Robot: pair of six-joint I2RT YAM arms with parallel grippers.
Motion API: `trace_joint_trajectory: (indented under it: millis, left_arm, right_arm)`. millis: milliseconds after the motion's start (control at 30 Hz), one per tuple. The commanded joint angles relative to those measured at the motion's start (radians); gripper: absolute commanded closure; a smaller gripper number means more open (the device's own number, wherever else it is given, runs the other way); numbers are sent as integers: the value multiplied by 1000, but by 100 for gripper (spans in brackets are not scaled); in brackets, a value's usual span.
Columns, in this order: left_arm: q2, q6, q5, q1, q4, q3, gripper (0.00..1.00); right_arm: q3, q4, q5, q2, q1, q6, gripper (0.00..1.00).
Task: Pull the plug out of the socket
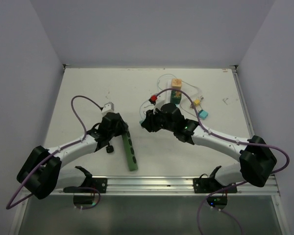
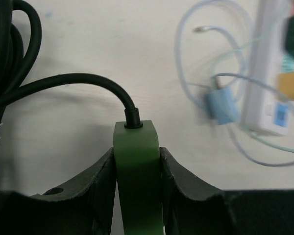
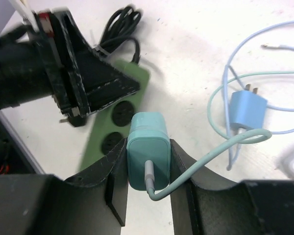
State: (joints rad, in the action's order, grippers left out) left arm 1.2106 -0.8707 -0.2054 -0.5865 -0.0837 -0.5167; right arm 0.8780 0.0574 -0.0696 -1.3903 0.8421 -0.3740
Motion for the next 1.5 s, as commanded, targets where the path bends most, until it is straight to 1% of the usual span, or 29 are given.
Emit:
trace_joint_trajectory:
  millis: [0,200,300,367,467,500,600,667,800,833,900,933,967,1000,1033,1100,1133,1200,1233,1267,1300,1333,1367,1400,1467]
  left_arm:
    - [46,75,-173,20,242,-12,100]
    - [-25,101,-143,22,164,43,100]
    - [-48,107,-137,31,154,50,100]
    - [-45,119,-127,42,154,41,100]
    - [-37,133,-57,85,131,34,100]
    - [-36,139,-40,118,119,32,100]
    - [-23,163,26,192,101,12,100]
    - [-13,183,58,243,101,-22,100]
    - [15,213,110,324,101,-88,100]
    - [23,214,121,342,101,-113,100]
    - [44,203,173,408,101,-132,100]
    - [53,194,196,431,101,-144,100]
    - [64,190,228,473,64,-154,100]
    - [85,187,236,488,58,-175,99]
    - [98,188,242,502,56,-189,98]
    - [141,196,245,530,58,-224,96]
    - [159,209,245,534,62,-264,95]
    - [217,219,235,545,82,-336,92]
    - [237,226,230,550,82,-360,91]
    - [259,228,222,557,82,-385,91]
    - [301,229,216,562,123,-441,89]
    - [325,237,210,568,130,-472,87]
    - [351,242,210,579,137,-505,87]
    - [403,248,210,583,160,-573,85]
    - [454,260,221,609,176,-640,82]
  right_arm:
    - [41,-24,126,31,14,47,100]
    - [21,-13,125,48,-1,38,100]
    - [33,-28,119,42,-34,18,100]
    - [55,-39,96,8,-75,-8,100]
    - [90,-47,39,-70,-136,-39,99]
    - [98,-28,21,-93,-159,-40,98]
    - [153,-25,-28,-188,-181,-42,95]
    - [209,-31,-59,-261,-186,-36,91]
    - [288,-36,-94,-375,-193,-42,88]
    - [317,-42,-96,-394,-193,-43,80]
    - [334,-42,-99,-432,-193,-54,73]
    - [341,-39,-102,-437,-195,-62,66]
    - [343,-34,-102,-443,-193,-66,63]
    - [345,-33,-101,-447,-195,-66,61]
    - [352,-39,-99,-450,-195,-66,56]
    - [361,-71,-93,-454,-196,-63,52]
    - [369,-91,-88,-449,-196,-56,48]
    - [375,-129,-87,-441,-196,-45,44]
    - [374,-139,-85,-426,-198,-33,40]
    - [372,-149,-85,-418,-196,-26,38]
    - [372,-175,-84,-408,-196,-22,36]
    - [372,-189,-87,-379,-198,-11,32]
    - [371,-198,-90,-362,-198,-8,31]
    - [368,-221,-104,-343,-196,-8,29]
    - [362,-246,-116,-278,-198,-2,28]
